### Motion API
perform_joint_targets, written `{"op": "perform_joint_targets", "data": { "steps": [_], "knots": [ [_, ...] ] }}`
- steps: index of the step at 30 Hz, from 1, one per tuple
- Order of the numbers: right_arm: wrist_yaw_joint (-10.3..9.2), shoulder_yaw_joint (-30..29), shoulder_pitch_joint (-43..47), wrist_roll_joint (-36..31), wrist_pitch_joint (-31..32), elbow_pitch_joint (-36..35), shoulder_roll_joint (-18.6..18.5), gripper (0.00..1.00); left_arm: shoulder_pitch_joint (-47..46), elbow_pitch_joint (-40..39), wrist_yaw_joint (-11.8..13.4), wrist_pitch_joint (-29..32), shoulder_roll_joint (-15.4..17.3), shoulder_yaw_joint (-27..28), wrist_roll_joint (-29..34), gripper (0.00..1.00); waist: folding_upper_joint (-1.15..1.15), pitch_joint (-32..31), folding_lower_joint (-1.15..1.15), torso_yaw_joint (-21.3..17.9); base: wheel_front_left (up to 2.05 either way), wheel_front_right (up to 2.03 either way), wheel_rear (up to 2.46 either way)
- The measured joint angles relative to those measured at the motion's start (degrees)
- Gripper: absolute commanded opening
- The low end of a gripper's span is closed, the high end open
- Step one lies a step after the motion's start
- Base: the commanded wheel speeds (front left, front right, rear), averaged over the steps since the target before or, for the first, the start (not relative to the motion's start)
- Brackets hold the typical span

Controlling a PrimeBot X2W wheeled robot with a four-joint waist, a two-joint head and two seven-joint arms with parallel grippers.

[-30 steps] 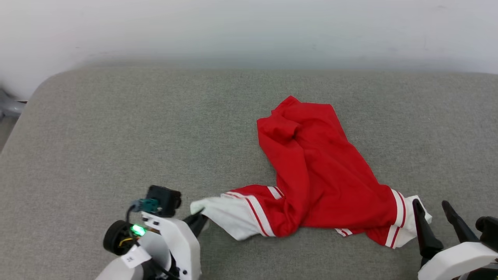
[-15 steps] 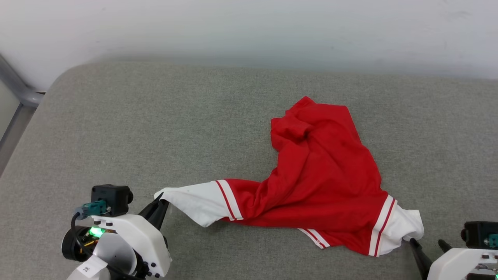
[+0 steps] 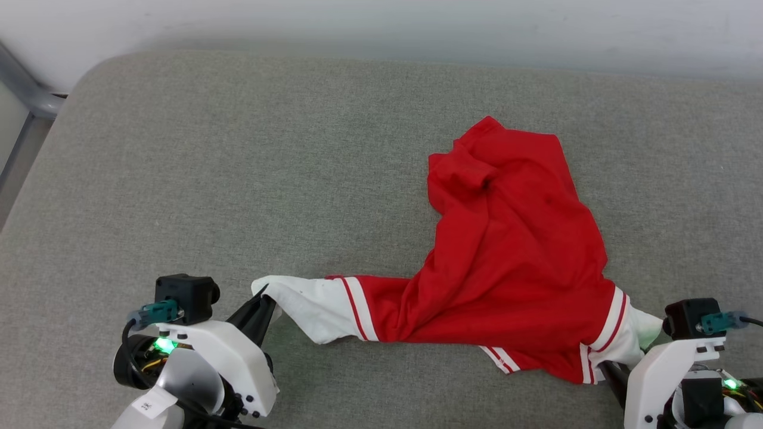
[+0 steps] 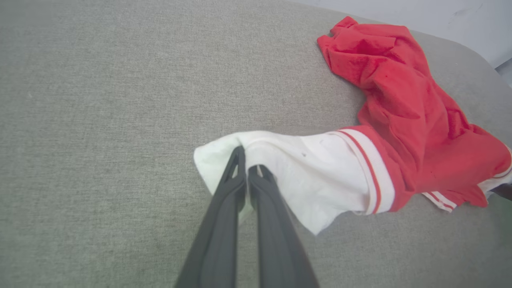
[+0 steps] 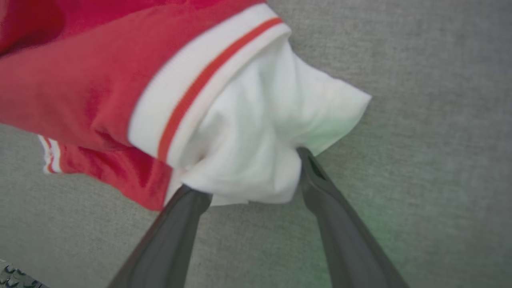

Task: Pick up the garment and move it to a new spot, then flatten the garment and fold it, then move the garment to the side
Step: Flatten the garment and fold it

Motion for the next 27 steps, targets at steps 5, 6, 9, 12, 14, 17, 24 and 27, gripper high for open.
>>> {"op": "perform_joint_targets", "data": {
  "steps": [5, 6, 9, 12, 14, 17, 24, 27],
  "knots": [
    [-0.1, 0.56, -1.11, 1.9, 1.43, 1.92, -0.2, 0.0, -0.05, 0.93, -0.32, -0.45, -0.13, -0.05, -0.14, 0.0, 0.0, 0.12, 0.0, 0.26, 0.0, 0.0, 0.0],
    [-0.09, 0.71, -1.21, 2.23, 1.41, 2.04, -0.18, 0.0, -0.05, 1.08, -0.32, -0.52, -0.16, -0.05, -0.16, 0.0, 0.0, -0.08, 0.0, 0.25, 0.0, 0.0, 0.0],
    [0.01, 0.52, -1.1, 2.75, 0.4, 1.71, 0.0, 0.0, -0.04, 1.29, -0.32, -0.92, -0.05, 0.03, -0.24, 0.0, 0.0, -1.02, 0.0, 0.17, 0.0, 0.0, 0.0],
    [0.02, -0.64, -0.8, 2.57, -1.29, -0.2, 0.21, 0.0, 0.04, 1.2, -0.26, -1.35, 0.21, 0.36, -0.24, 0.0, 0.0, -2.36, 0.0, -0.03, 0.0, 0.0, 0.0],
    [0.02, -1.74, -0.53, 1.92, -3.27, -2.19, 0.3, 0.0, 0.04, 0.74, 0.03, -1.68, 0.58, 0.71, -0.18, 0.0, 0.0, -3.4, 0.0, -0.25, 0.0, 0.0, 0.0],
    [0.02, -3.19, -0.71, 1.04, -5.27, -5.65, 0.37, 0.0, -0.07, -0.45, 0.18, -2.34, 1.19, 1.67, -0.08, 0.0, 0.0, -5.0, 0.0, -0.71, 0.0, 0.0, 0.0],
    [0.02, -4.63, -5.76, -0.96, -8.14, -11.68, 0.79, 0.0, -4.67, -2.74, 0.76, -2.68, 1.57, 4.01, -0.41, 0.0, 0.0, -7.91, 0.0, -2.32, 0.0, 0.0, 0.0],
    [0.02, -4.86, -10.51, -1.93, -8.83, -11.73, 0.46, 0.0, -9.27, -1.75, 0.49, -2.96, 1.19, 5.13, -0.86, 0.0, 0.0, -8.08, 0.0, -2.98, 0.0, 0.0, 0.0]
  ]
}}
